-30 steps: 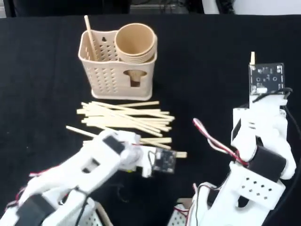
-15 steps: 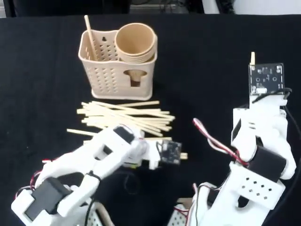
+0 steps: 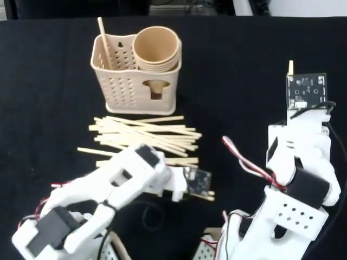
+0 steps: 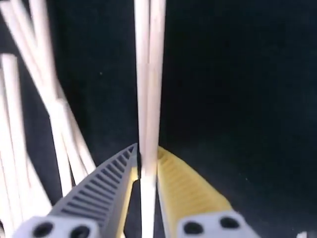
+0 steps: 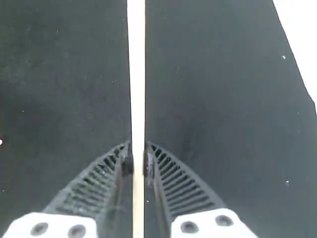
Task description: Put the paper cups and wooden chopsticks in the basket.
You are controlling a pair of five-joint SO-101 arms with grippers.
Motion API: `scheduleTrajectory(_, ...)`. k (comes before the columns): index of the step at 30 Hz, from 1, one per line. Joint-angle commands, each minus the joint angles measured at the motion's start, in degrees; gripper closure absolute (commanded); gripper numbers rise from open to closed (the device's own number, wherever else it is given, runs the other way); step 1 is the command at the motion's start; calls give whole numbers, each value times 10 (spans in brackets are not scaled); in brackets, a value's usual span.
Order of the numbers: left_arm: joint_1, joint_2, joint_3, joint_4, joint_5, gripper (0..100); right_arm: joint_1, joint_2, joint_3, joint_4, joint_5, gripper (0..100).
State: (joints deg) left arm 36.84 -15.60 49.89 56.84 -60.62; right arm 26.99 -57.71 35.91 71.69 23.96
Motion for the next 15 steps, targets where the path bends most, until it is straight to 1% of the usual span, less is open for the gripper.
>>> scheduleTrajectory(1,10,-51,14,3,3,971,4,-6,-4,-10,-2,986)
scheduleTrajectory(3,10,-68,20,4,8,960,4,-6,-4,-10,-2,986)
scheduleTrajectory(4,9,-70,20,5,23,935,4,-6,-4,-10,-2,986)
scheduleTrajectory(7,5,-70,22,4,69,801,-5,-6,-4,-10,-2,986)
scheduleTrajectory(8,5,-70,22,4,72,784,-13,-6,-3,-10,-2,986)
scheduleTrajectory(11,4,-70,22,-1,70,798,-23,-6,1,-10,-2,986)
scheduleTrajectory(15,11,-70,22,-32,83,798,-21,-6,1,-10,-1,986)
